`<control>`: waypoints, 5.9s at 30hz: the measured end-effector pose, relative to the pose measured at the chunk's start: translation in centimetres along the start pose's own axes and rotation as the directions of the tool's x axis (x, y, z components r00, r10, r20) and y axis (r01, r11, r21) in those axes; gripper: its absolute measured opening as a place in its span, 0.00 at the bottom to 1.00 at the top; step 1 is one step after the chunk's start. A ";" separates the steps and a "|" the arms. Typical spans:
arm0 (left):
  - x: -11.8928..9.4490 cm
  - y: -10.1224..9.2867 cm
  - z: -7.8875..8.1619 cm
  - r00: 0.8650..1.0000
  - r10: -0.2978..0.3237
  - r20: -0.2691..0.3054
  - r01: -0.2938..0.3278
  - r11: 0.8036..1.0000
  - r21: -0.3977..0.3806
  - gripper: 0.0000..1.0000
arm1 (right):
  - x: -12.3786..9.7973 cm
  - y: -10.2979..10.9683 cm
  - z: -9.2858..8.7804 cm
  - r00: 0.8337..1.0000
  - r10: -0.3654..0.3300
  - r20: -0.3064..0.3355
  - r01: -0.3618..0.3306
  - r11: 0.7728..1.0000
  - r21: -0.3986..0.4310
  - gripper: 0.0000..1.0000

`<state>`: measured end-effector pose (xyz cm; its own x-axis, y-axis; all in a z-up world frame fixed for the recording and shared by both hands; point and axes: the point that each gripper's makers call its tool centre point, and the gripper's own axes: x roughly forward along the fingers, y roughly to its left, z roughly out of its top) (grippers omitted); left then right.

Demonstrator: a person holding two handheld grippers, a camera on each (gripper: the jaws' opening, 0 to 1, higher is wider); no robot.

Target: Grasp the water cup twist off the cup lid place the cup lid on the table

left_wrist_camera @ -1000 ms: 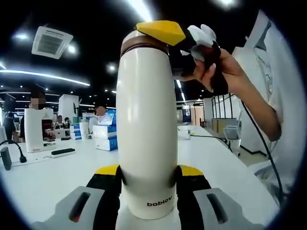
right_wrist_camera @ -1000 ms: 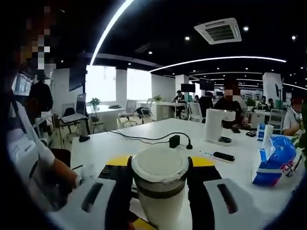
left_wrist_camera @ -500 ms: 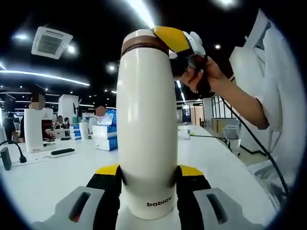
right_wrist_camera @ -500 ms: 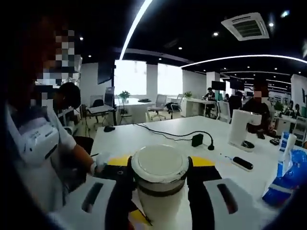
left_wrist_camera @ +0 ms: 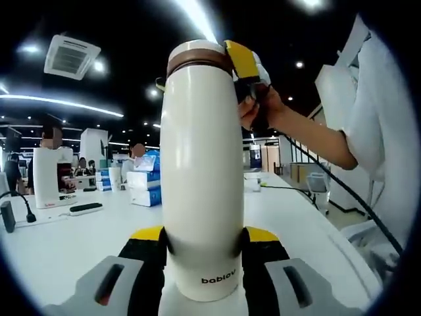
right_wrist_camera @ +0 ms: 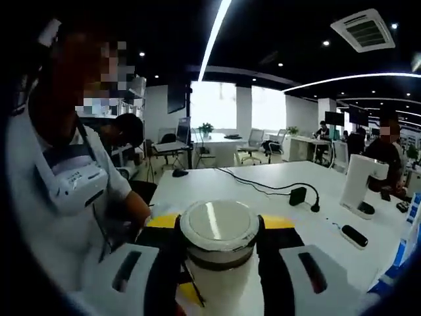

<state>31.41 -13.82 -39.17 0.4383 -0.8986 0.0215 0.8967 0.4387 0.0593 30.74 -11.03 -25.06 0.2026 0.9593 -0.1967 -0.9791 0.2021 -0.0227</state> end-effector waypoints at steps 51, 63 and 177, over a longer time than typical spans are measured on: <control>0.0 -0.1 0.0 1.000 -0.003 -0.004 0.003 1.000 -0.009 0.46 | -4.5 3.8 1.9 0.497 -0.851 0.169 0.821 0.524 0.226 0.73; 0.0 0.0 -0.1 1.000 -0.004 -0.004 0.004 1.000 -0.012 0.46 | -2.1 -2.0 0.8 0.564 -0.819 0.111 0.784 0.572 0.239 0.64; 0.0 -0.1 -0.1 1.000 -0.008 -0.001 0.008 1.000 -0.006 0.46 | -5.7 4.6 2.5 0.752 -0.638 0.167 0.625 0.770 0.127 0.81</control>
<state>31.29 -13.88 -39.23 0.4314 -0.9019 0.0198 0.9004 0.4318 0.0539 25.08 -15.06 -21.60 0.7799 0.6252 0.0302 -0.6250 0.7804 -0.0158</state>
